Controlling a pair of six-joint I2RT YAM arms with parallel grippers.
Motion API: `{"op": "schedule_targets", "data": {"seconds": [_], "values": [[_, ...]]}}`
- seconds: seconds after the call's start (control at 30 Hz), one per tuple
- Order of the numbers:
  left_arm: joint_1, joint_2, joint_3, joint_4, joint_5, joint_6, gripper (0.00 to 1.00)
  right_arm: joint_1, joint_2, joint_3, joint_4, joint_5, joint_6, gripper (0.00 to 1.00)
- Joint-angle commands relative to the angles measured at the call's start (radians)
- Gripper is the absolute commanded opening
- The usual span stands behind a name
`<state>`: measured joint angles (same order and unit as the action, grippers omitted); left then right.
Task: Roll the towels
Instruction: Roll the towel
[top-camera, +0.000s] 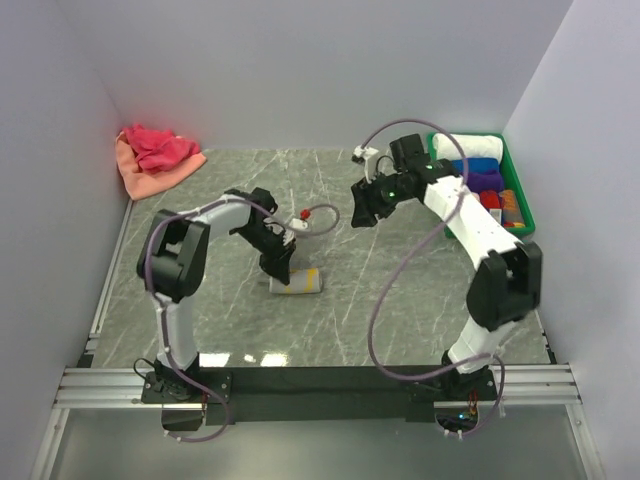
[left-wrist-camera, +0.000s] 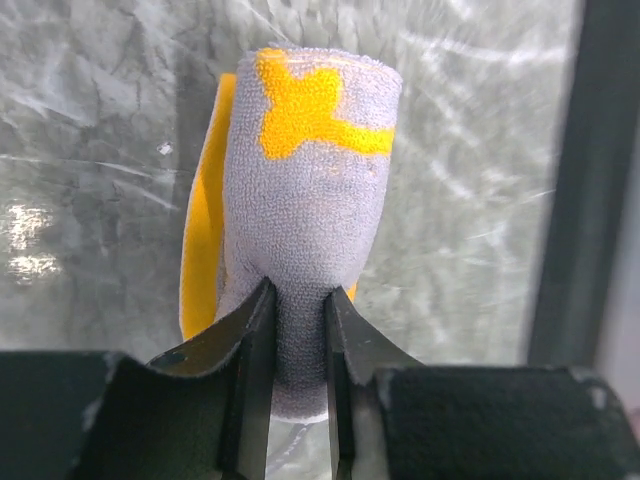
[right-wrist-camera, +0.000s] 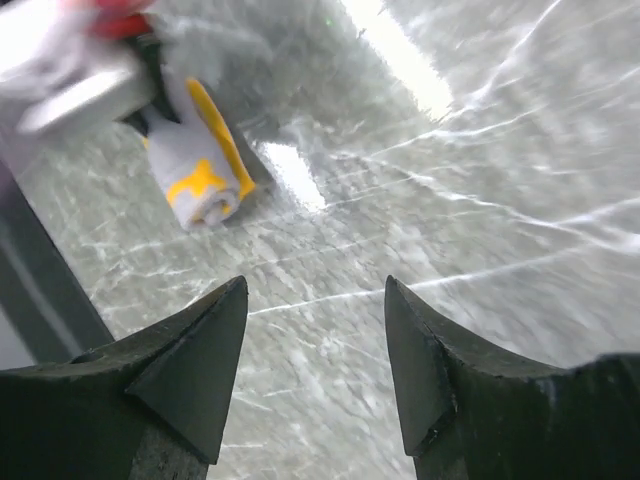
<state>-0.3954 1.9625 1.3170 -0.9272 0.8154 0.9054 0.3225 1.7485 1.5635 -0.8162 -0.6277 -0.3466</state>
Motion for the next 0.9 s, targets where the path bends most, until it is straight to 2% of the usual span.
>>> {"op": "schedule_targets", "data": {"seconds": [0.0, 0.17, 0.27, 0.3, 0.4, 0.6, 0.63, 0.67, 0.87], "values": [[0.023, 0.202, 0.074, -0.228, -0.003, 0.0, 0.01, 0.023, -0.116, -0.046, 0.031, 0.066, 0.017, 0.63], [0.052, 0.349, 0.207, -0.34, 0.044, 0.012, 0.01, 0.056, -0.23, -0.101, 0.012, 0.028, 0.011, 0.61], [0.058, 0.401, 0.244, -0.357, 0.041, 0.009, 0.01, 0.188, -0.253, -0.128, -0.003, 0.15, -0.041, 0.59], [0.058, 0.41, 0.252, -0.36, 0.039, 0.007, 0.01, 0.296, -0.254, -0.132, -0.008, 0.239, -0.049, 0.58], [0.063, 0.444, 0.274, -0.374, 0.044, -0.002, 0.01, 0.476, -0.265, -0.17, 0.059, 0.42, -0.051, 0.58], [0.081, 0.476, 0.286, -0.39, 0.062, 0.003, 0.01, 0.648, -0.158, -0.241, 0.239, 0.586, -0.072, 0.67], [0.084, 0.48, 0.287, -0.391, 0.062, 0.004, 0.01, 0.679, -0.121, -0.259, 0.264, 0.605, -0.086, 0.7], [0.086, 0.481, 0.287, -0.392, 0.061, 0.006, 0.01, 0.694, -0.101, -0.269, 0.29, 0.615, -0.097, 0.83], [0.092, 0.486, 0.281, -0.403, 0.06, 0.027, 0.01, 0.722, 0.019, -0.315, 0.428, 0.596, -0.178, 0.85]]}}
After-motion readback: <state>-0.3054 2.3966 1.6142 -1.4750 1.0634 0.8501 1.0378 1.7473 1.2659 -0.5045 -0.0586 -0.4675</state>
